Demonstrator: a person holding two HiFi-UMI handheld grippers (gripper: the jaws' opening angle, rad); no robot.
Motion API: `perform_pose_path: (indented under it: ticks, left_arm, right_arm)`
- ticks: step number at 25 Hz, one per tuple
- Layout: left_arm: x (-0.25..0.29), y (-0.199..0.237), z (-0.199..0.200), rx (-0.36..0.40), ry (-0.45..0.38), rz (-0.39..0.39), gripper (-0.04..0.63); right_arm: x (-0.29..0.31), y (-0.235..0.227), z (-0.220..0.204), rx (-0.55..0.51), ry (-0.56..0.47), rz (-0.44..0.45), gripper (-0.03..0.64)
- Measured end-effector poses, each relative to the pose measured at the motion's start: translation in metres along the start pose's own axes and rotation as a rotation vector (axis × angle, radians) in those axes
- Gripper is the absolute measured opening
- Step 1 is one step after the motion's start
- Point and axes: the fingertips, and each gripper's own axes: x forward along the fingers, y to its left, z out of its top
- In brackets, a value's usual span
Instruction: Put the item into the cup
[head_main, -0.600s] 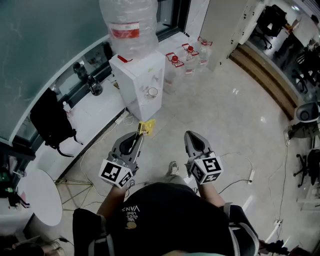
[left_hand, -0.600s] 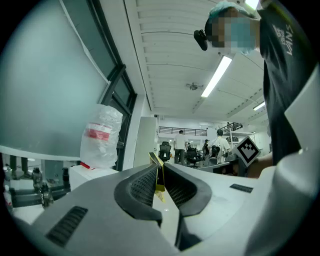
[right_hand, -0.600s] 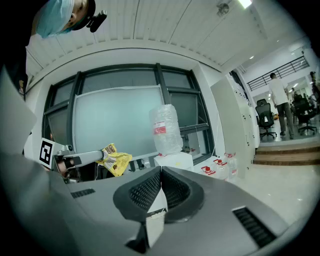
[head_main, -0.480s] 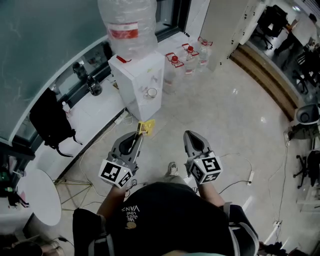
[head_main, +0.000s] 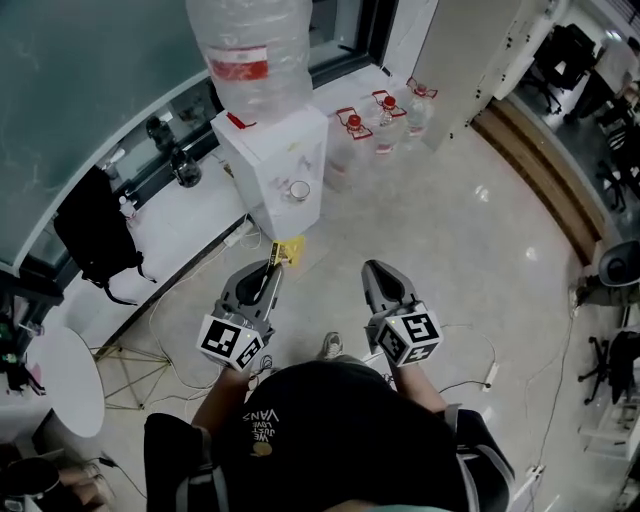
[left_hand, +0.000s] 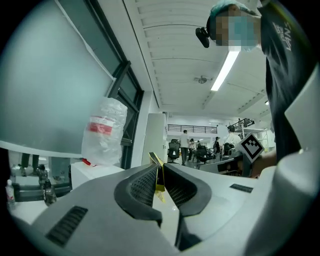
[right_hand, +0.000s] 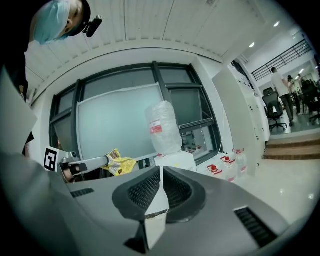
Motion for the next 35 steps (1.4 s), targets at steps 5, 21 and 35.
perform_pose_path:
  ticks: [5, 21, 35]
  left_arm:
    - [0.037, 0.005, -0.022, -0.006, 0.002, 0.101, 0.049]
    - [0.134, 0.078, -0.061, -0.051, 0.065, 0.114, 0.049]
    - [0.216, 0.173, -0.088, -0.044, 0.124, -0.015, 0.049]
  right_arm:
    - [0.008, -0.041, -0.004, 0.004, 0.051, 0.052, 0.048]
    - [0.083, -0.107, 0.005, 0.046, 0.103, 0.003, 0.048]
    - [0.196, -0.122, 0.009, 0.093, 0.098, -0.096, 0.048]
